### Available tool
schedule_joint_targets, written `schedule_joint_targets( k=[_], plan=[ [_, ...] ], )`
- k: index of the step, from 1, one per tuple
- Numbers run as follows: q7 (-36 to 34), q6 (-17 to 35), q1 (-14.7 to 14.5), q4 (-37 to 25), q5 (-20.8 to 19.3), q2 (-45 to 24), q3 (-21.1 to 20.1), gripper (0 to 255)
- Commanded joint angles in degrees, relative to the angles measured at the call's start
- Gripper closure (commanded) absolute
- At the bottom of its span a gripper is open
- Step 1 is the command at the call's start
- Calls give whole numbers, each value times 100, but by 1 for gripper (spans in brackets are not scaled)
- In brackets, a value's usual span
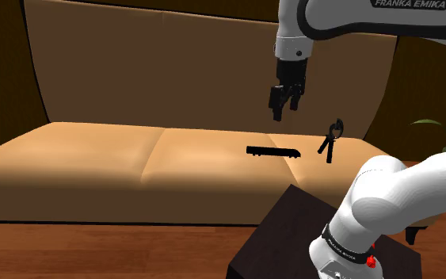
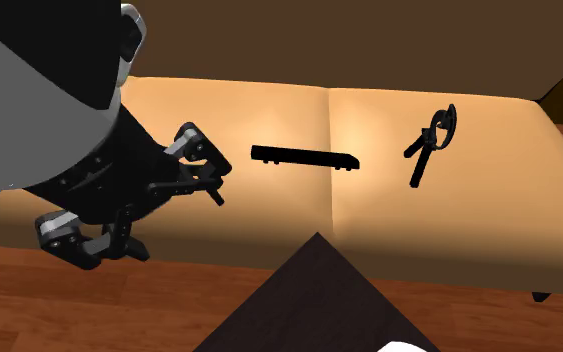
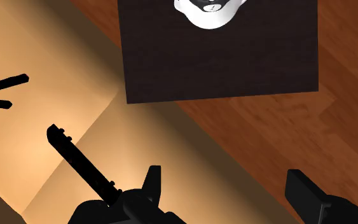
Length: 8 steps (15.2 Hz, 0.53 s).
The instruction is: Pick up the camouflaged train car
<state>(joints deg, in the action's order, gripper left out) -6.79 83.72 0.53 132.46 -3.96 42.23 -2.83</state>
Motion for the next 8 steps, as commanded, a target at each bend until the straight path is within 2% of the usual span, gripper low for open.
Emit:
schedule_joint_targets(
  k=[1, 8],
  plan=[
    [0, 0, 0, 0, 0, 0, 0, 0],
    [1446, 913, 68, 920, -614, 179, 979, 0]
  ],
)
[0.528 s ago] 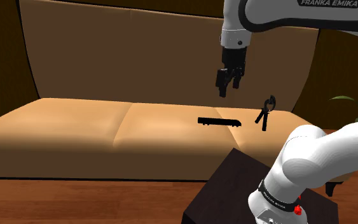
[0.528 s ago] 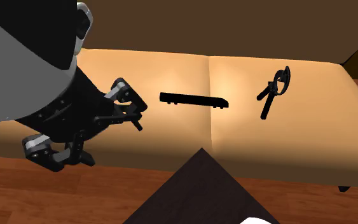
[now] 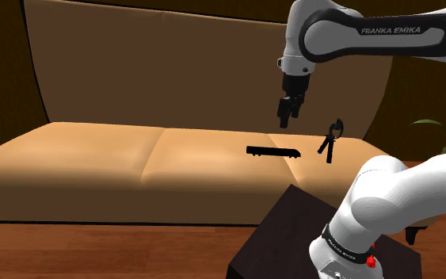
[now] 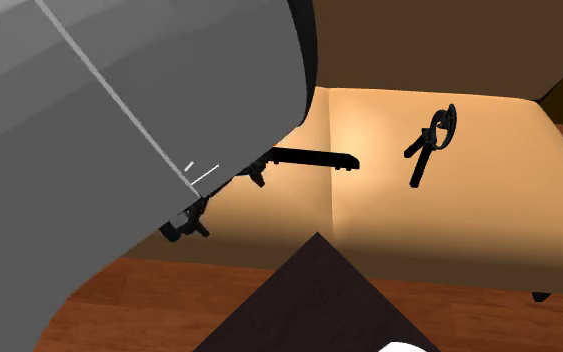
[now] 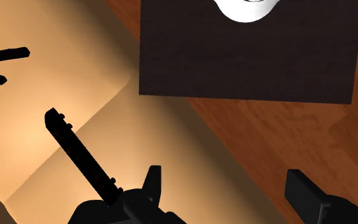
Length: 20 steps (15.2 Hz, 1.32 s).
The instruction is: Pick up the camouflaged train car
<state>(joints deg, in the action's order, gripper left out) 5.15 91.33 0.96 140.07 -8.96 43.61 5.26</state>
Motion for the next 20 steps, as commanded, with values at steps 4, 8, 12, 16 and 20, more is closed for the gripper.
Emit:
schedule_joint_targets(
  k=[4, 8, 12, 16, 20],
  plan=[
    [1065, 751, 88, 481, -475, -129, 775, 0],
    [1881, 1408, 125, 640, -783, -516, 1404, 0],
    [2717, 2107, 88, 634, -974, -1117, 2050, 0],
    [3621, 2820, -66, 468, -951, -1914, 2713, 0],
    [4692, 3508, -340, 156, -564, -2903, 3371, 0]
  ],
)
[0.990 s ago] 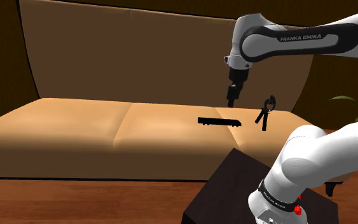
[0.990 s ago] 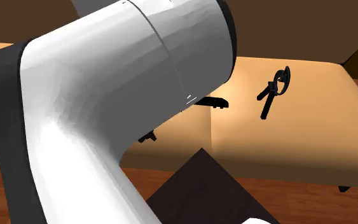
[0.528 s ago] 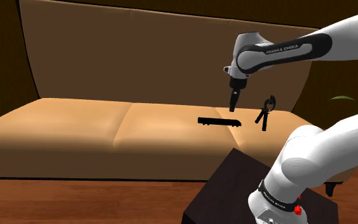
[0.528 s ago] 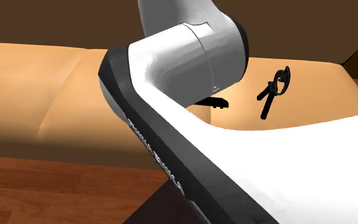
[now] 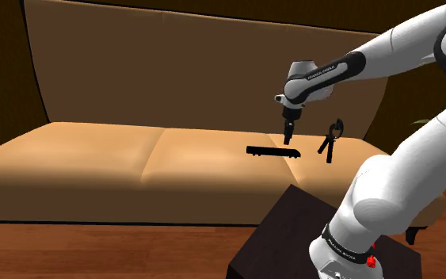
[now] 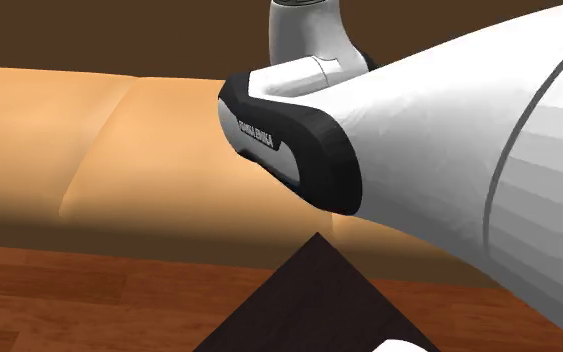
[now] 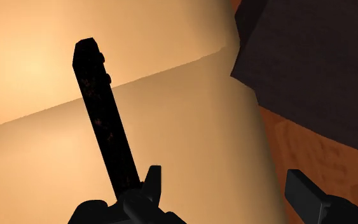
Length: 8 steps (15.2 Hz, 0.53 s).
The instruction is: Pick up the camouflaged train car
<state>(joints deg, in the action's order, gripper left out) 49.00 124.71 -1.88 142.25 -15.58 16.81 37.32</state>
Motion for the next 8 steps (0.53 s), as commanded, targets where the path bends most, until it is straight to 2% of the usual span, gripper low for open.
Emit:
schedule_joint_targets(
  k=[1, 3, 5, 8],
  plan=[
    [619, 330, -132, -161, 278, -505, 317, 0],
    [1312, 619, -277, -386, 761, -1115, 587, 0],
    [2095, 843, -342, -653, 1404, -1782, 747, 0],
    [3269, 1010, -123, -1142, 2442, -2786, 631, 0]
  ],
)
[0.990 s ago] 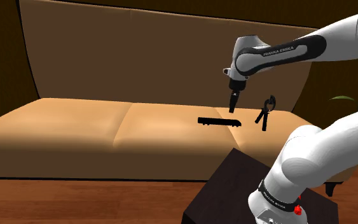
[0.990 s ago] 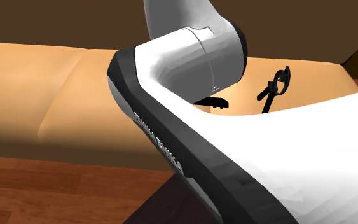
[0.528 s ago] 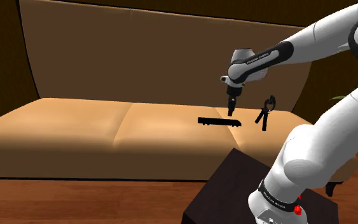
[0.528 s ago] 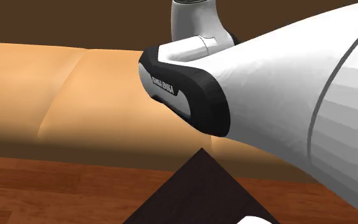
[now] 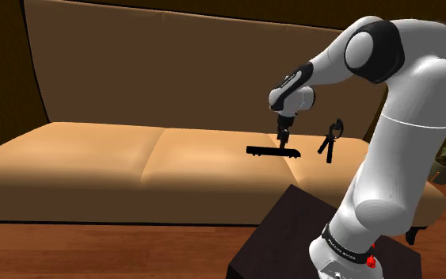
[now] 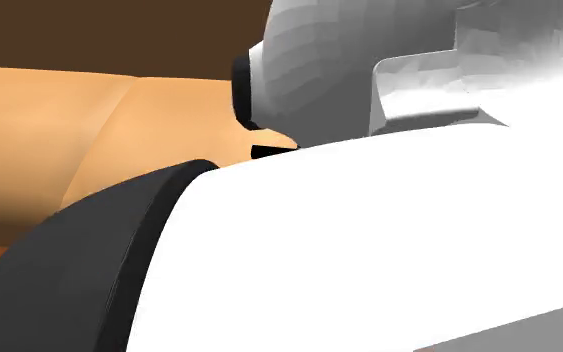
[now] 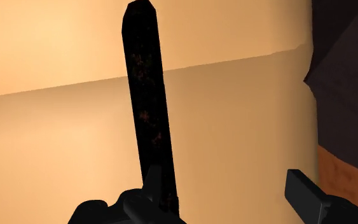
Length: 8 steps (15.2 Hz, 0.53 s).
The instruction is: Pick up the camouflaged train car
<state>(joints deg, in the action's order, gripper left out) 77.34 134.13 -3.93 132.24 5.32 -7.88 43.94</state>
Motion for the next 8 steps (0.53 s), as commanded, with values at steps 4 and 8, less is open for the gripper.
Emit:
schedule_joint_targets(
  k=[4, 8],
  plan=[
    [1601, 83, 745, -926, 1310, -1444, -584, 0],
    [1889, 233, 998, -1111, 1599, -1846, -844, 0]
  ],
)
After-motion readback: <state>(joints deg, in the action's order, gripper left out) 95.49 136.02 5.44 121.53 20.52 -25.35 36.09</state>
